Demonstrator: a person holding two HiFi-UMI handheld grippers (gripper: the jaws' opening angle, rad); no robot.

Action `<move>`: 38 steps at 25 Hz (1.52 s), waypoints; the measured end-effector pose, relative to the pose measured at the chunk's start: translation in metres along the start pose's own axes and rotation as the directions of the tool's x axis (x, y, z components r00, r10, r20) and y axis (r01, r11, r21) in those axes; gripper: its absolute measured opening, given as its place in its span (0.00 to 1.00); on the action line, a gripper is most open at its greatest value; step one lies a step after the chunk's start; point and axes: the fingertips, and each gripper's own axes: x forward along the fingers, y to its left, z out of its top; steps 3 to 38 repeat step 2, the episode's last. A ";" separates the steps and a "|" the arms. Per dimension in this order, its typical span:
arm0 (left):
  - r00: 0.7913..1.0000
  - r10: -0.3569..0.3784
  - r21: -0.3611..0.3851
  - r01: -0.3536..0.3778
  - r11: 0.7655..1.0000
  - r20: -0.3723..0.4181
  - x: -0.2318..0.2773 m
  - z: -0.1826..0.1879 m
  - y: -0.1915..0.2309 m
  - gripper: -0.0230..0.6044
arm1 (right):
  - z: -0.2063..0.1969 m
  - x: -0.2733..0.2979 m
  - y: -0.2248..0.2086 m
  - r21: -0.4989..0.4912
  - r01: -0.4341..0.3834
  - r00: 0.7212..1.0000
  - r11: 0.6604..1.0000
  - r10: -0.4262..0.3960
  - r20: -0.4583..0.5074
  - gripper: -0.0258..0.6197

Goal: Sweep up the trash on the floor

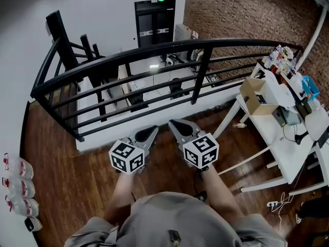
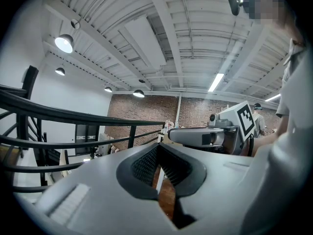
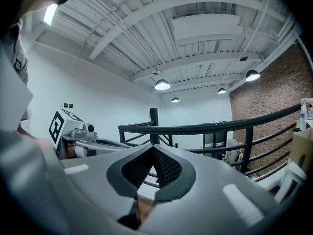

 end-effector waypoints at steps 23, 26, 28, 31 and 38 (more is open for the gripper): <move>1.000 -0.001 -0.005 0.001 1.000 -0.001 0.001 -0.001 0.002 0.04 | 0.001 0.002 0.000 0.001 -0.003 1.000 1.000 0.003 0.002 0.04; 1.000 -0.001 -0.005 0.001 1.000 -0.001 0.001 -0.001 0.002 0.04 | 0.001 0.002 0.000 0.001 -0.003 1.000 1.000 0.003 0.002 0.04; 1.000 -0.001 -0.005 0.001 1.000 -0.001 0.001 -0.001 0.002 0.04 | 0.001 0.002 0.000 0.001 -0.003 1.000 1.000 0.003 0.002 0.04; 1.000 -0.001 -0.005 0.001 1.000 -0.001 0.001 -0.001 0.002 0.04 | 0.001 0.002 0.000 0.001 -0.003 1.000 1.000 0.003 0.002 0.04; 1.000 -0.001 -0.005 0.001 1.000 -0.001 0.001 -0.001 0.002 0.04 | 0.001 0.002 0.000 0.001 -0.003 1.000 1.000 0.003 0.002 0.04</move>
